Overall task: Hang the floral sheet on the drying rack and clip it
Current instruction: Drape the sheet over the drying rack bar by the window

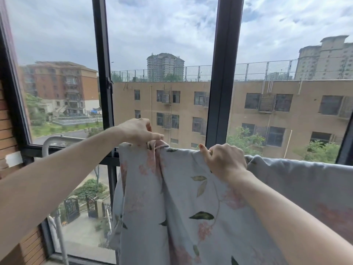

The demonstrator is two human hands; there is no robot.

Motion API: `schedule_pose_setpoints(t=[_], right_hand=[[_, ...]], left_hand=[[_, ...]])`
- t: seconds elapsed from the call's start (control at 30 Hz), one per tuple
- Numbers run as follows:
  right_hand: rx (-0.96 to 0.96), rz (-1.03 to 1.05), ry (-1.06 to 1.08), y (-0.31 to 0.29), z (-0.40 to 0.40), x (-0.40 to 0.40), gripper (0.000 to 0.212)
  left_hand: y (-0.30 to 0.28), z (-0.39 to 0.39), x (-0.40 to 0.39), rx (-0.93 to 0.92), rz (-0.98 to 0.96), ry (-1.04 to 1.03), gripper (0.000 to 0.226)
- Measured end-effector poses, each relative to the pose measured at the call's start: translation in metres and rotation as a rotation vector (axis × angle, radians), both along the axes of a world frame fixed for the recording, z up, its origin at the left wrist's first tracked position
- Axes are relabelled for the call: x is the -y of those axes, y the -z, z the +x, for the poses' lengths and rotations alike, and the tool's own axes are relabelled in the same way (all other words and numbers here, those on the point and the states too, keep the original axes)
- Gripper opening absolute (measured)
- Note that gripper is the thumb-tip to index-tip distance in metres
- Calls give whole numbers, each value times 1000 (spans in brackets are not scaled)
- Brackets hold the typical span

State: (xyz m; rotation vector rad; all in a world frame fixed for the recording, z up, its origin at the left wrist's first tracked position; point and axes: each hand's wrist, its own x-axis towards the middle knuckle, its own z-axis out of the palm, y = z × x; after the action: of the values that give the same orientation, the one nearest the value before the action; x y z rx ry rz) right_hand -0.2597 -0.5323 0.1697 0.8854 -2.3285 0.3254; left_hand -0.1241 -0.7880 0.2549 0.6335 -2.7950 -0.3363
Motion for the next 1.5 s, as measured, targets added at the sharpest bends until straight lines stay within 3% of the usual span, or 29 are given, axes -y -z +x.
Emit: schedule_pose_setpoints(t=[0.13,0.33,0.47,0.67,0.73,0.87,0.93,1.03,1.17,1.27,1.5], right_hand=[[22,11,14,0,0,1,77],[78,49,43,-4,-5,-2,80],[86,45,45,-5,-8,-4,77],[77,57,28,-4,-6,3,77],[67,53,27,-4,-6,6,77],[74,50,39,-2,-11,-1,79],[73,43,40,-2,-13,-4,79],[70,24,24,-1,-11,-5,77],[86,5,-5,-3,-2,2,74],[114,-19,-1,-5,-1,-2,73],[139,-127,114,-7,-19,-76,66]], left_hand=[[7,-4,2,68,-11,-12,34],[9,-15,1,-101,-107,1,26],[-2,-8,30,-290,-27,-160,23],[-2,2,71,-363,5,-360,16],[3,-2,68,-328,-25,-353,13],[11,-3,54,-65,-69,-261,10],[10,-3,39,-87,-141,-179,4],[14,-10,-4,-157,-81,84,16],[42,-30,-63,-10,-71,301,46],[64,-44,-83,-110,-230,290,64],[71,-62,-74,-207,-278,243,73]])
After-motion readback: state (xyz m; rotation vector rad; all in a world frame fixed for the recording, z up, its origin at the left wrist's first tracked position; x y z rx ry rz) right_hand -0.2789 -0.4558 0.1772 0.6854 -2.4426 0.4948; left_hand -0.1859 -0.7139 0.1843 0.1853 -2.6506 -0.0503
